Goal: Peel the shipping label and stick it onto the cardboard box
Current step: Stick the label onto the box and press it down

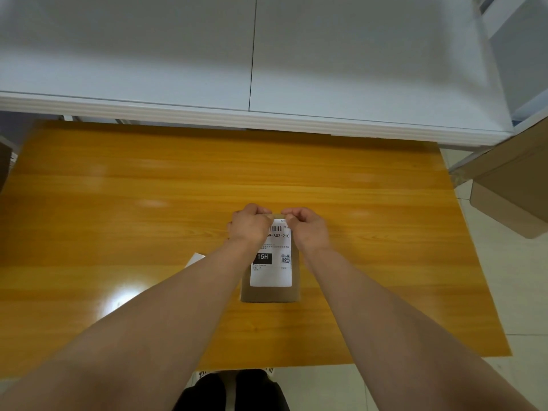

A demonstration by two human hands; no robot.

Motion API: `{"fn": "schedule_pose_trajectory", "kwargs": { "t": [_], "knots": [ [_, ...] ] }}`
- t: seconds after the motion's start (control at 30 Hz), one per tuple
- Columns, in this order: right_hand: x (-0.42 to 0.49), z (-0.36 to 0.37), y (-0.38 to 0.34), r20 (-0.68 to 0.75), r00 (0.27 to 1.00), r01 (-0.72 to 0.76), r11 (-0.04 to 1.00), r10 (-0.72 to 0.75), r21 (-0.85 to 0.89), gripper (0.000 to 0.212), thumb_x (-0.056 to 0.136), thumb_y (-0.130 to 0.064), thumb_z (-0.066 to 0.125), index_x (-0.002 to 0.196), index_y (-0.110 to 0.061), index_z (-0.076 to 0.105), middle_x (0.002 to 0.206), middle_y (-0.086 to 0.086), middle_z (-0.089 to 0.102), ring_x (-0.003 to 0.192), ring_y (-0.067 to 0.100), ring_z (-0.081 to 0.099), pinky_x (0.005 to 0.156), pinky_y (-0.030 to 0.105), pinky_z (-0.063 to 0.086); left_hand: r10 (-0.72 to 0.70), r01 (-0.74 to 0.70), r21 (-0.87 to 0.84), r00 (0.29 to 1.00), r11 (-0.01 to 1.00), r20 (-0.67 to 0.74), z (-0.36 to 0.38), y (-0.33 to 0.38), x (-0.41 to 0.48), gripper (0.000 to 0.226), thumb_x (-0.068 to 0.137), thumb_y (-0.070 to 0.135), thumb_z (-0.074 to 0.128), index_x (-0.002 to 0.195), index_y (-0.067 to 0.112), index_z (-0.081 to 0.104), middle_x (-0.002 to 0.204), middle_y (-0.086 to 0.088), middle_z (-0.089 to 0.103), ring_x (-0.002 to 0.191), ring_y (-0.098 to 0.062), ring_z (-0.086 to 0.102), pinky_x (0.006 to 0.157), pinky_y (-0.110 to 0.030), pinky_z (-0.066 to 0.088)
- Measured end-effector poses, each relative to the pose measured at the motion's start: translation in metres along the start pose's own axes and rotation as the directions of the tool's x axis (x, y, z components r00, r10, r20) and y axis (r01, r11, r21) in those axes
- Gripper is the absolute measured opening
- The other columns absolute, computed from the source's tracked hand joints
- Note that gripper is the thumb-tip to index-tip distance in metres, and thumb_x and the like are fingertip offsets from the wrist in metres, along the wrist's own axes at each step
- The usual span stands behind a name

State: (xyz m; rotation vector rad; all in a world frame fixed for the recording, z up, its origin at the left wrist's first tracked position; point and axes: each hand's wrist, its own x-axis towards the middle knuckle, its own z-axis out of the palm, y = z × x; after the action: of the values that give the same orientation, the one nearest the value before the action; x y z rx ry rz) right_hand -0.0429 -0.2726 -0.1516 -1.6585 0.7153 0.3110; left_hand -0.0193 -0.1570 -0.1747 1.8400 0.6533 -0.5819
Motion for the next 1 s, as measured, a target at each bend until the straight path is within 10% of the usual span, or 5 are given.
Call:
{"fn": "schedule_pose_trajectory", "kwargs": {
  "t": [0.57, 0.7, 0.8, 1.0],
  "knots": [
    [-0.001, 0.000, -0.009, 0.054, 0.999, 0.019, 0.982, -0.010, -0.186, 0.013, 0.087, -0.018, 0.072, 0.088, -0.022, 0.060, 0.089, 0.001, 0.066, 0.082, 0.021, 0.063, 0.076, 0.037, 0.054, 0.041, -0.011, -0.242, 0.992, 0.970, 0.123, -0.030, 0.013, -0.031, 0.031, 0.105, 0.008, 0.037, 0.123, 0.014, 0.062, 0.083, -0.009, 0.065, 0.064, -0.018, 0.060, 0.054, -0.028, 0.051],
    [-0.005, -0.001, -0.010, 0.065, 0.998, 0.018, 0.988, -0.009, -0.155, 0.017, 0.092, -0.025, 0.067, 0.107, -0.021, 0.061, 0.102, 0.001, 0.065, 0.086, 0.017, 0.062, 0.066, 0.027, 0.049, 0.042, -0.003, -0.238, 0.987, 0.971, 0.157, -0.035, 0.011, -0.031, 0.031, 0.104, 0.013, 0.045, 0.133, 0.017, 0.054, 0.093, -0.006, 0.065, 0.073, -0.020, 0.063, 0.062, -0.033, 0.054],
    [-0.009, -0.006, -0.007, 0.069, 0.997, -0.019, 0.992, 0.028, -0.127, 0.043, 0.091, -0.036, 0.066, 0.131, -0.027, 0.052, 0.131, 0.004, 0.056, 0.113, 0.023, 0.058, 0.093, 0.037, 0.050, 0.053, -0.030, -0.114, 0.979, 0.993, 0.199, -0.039, 0.004, -0.028, 0.056, 0.085, 0.015, 0.070, 0.136, 0.027, 0.048, 0.114, -0.007, 0.063, 0.094, -0.027, 0.069, 0.078, -0.042, 0.059],
    [-0.021, -0.015, 0.001, 0.217, 0.968, -0.092, 0.983, 0.126, -0.160, 0.093, 0.071, -0.024, 0.086, 0.147, -0.027, 0.033, 0.145, 0.004, 0.049, 0.124, 0.025, 0.054, 0.099, 0.040, 0.048, 0.296, -0.346, 0.452, 0.938, 0.822, 0.180, -0.040, 0.007, -0.032, 0.080, 0.071, 0.028, 0.081, 0.142, 0.036, 0.045, 0.154, 0.005, 0.029, 0.147, -0.023, 0.015, 0.118, -0.047, 0.016]
  ]
}}
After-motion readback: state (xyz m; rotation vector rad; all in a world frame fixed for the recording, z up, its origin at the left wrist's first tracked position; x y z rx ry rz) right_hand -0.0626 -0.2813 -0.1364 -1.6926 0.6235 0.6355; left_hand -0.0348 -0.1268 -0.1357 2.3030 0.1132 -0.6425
